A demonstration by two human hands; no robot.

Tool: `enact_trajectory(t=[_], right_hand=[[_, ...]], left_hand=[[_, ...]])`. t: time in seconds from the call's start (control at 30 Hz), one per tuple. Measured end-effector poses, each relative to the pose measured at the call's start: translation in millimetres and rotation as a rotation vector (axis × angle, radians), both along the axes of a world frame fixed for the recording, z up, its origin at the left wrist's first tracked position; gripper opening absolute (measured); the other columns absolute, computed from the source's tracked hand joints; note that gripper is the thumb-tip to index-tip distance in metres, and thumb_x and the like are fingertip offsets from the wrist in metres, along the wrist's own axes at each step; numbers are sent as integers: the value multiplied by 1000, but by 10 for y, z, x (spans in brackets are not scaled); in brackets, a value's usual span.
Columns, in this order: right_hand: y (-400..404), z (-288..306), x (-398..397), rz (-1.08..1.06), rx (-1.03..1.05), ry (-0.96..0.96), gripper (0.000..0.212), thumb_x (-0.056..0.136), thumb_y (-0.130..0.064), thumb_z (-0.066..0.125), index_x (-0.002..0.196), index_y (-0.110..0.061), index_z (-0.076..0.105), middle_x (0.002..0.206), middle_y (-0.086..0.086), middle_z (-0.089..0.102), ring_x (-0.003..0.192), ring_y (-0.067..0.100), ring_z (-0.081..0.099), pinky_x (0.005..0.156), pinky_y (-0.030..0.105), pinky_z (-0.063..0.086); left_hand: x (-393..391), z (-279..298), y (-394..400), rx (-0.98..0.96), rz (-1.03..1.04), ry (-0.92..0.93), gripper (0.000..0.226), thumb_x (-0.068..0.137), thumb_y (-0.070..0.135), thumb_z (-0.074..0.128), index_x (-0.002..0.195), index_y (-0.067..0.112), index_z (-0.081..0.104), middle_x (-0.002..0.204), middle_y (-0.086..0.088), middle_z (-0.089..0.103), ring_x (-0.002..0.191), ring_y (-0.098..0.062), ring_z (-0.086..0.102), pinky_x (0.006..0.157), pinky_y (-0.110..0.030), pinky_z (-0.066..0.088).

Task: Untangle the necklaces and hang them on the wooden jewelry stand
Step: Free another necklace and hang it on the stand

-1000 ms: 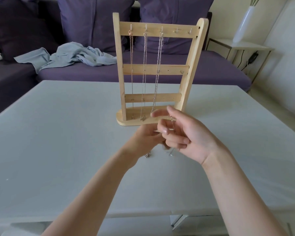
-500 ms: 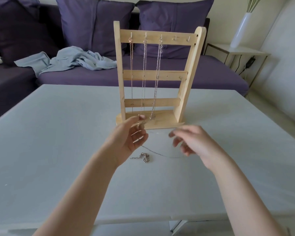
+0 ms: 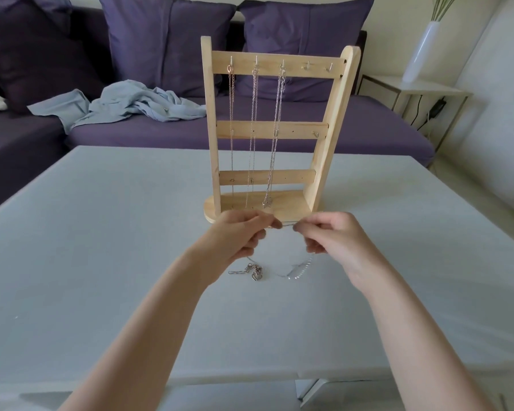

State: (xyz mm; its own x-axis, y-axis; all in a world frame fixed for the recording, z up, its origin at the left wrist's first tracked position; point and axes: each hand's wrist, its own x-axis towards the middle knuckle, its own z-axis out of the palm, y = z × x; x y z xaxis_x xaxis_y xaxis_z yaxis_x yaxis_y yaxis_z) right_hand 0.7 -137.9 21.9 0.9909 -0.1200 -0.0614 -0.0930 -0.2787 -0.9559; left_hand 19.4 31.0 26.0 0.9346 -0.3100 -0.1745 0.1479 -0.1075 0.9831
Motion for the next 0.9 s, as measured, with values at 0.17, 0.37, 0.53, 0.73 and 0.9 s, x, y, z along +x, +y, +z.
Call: enact_trajectory(t=[0.17, 0.37, 0.53, 0.73, 0.9], right_hand=[[-106, -38, 13, -55, -84, -17, 11, 83, -7, 64, 74, -5, 70, 48, -4, 48, 50, 11, 44, 61, 23, 40], [-113, 13, -5, -113, 112, -114, 13, 88, -8, 60, 79, -5, 69, 51, -2, 38, 48, 12, 33, 58, 25, 34], [-60, 13, -17, -78, 41, -119, 13, 90, -8, 59, 88, 0, 69, 53, -2, 38, 42, 7, 30, 45, 17, 28], [-66, 57, -29, 0, 201, -34, 13, 90, -10, 60, 91, -1, 68, 55, -3, 38, 38, 6, 24, 37, 15, 20], [7, 104, -35, 51, 261, -27, 8, 88, -12, 62, 85, -7, 68, 52, -6, 36, 40, 7, 22, 39, 16, 16]], left_hand=[[88, -12, 148, -152, 212, 8, 17, 93, 5, 53, 80, 15, 60, 48, 12, 30, 41, -4, 21, 40, -14, 18], [96, -55, 138, 20, 225, -4, 22, 92, 2, 47, 81, 15, 61, 51, 8, 42, 42, -5, 32, 48, -15, 29], [94, -79, 69, 102, 170, -30, 22, 93, 5, 47, 82, 14, 64, 62, 1, 50, 48, -7, 39, 51, -15, 35], [121, -163, 54, 349, 77, -83, 25, 92, 9, 48, 83, 25, 64, 82, 6, 54, 70, -8, 48, 63, -16, 41], [85, -132, -38, 309, 32, -240, 20, 93, 17, 54, 88, 33, 65, 89, 12, 59, 79, -3, 51, 60, -6, 37]])
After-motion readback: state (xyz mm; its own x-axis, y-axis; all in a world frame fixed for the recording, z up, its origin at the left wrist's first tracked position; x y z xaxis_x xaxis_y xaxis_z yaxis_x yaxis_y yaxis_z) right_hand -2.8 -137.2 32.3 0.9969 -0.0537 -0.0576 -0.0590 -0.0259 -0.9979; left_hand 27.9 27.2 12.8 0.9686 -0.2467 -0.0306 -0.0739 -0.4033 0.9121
